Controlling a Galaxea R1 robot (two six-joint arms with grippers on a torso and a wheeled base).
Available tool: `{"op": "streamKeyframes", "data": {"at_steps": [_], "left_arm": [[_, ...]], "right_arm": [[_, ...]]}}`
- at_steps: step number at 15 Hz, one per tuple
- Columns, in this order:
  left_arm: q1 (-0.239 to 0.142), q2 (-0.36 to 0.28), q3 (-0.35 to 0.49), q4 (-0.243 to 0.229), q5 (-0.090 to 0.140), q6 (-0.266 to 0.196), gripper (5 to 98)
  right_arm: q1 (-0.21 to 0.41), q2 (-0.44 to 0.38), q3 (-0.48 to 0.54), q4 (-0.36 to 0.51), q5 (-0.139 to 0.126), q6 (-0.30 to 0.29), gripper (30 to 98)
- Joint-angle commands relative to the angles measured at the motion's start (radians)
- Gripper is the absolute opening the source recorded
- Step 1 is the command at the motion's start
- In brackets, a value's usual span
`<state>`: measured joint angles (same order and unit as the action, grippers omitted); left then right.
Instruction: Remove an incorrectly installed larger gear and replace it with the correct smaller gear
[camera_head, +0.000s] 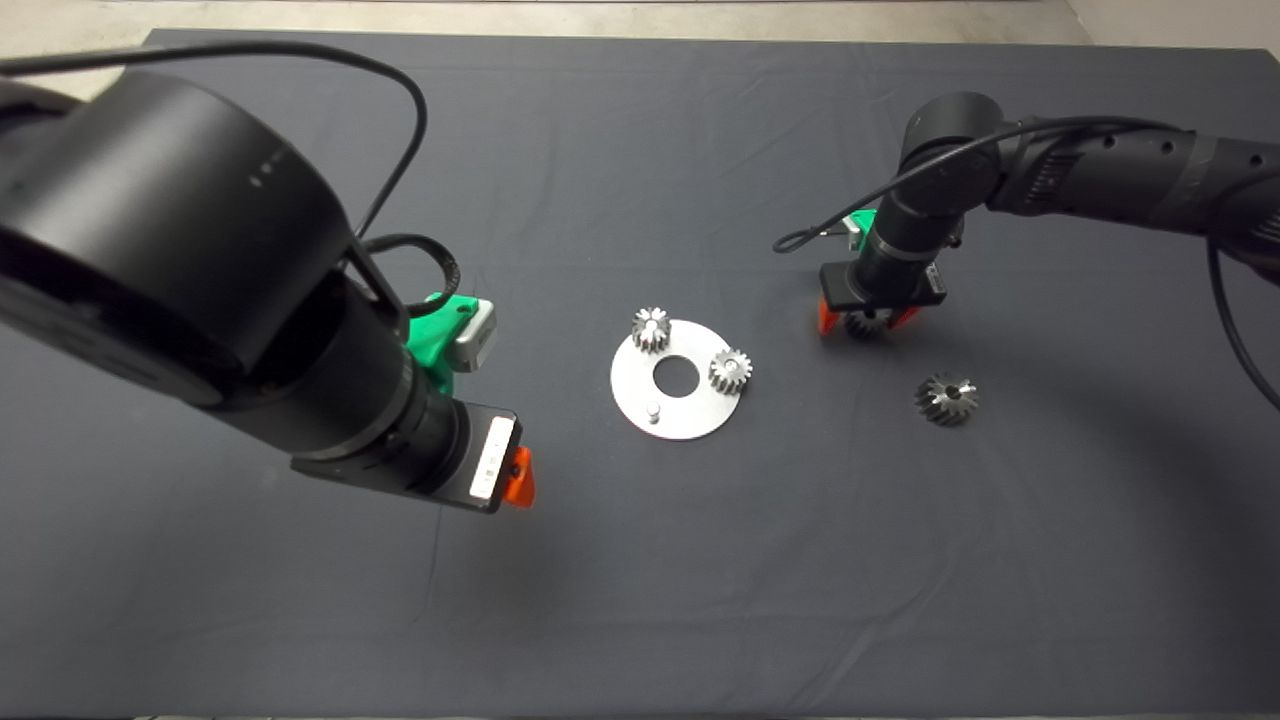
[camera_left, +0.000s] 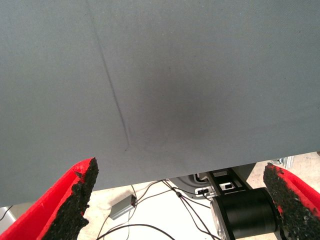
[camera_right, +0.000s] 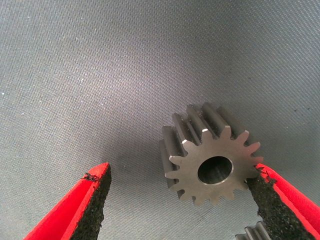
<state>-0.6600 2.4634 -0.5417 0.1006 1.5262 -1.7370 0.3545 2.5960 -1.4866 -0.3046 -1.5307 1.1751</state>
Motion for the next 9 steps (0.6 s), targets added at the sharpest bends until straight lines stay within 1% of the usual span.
{"op": "streamKeyframes", "data": {"at_steps": [1,4,9], "left_arm": [[-0.017,0.006,0.002,0.005,0.095,-0.001,84.1],[-0.017,0.013,0.0,0.004,0.095,-0.001,84.1],[-0.017,0.016,0.0,0.004,0.095,-0.001,84.1]], "right_arm": [[0.024,-0.027,-0.026,0.032,-0.081,-0.014,70.7],[0.024,-0.036,-0.057,0.038,-0.081,-0.017,70.7],[0.026,-0.014,-0.062,0.041,-0.081,-0.022,70.7]]}}
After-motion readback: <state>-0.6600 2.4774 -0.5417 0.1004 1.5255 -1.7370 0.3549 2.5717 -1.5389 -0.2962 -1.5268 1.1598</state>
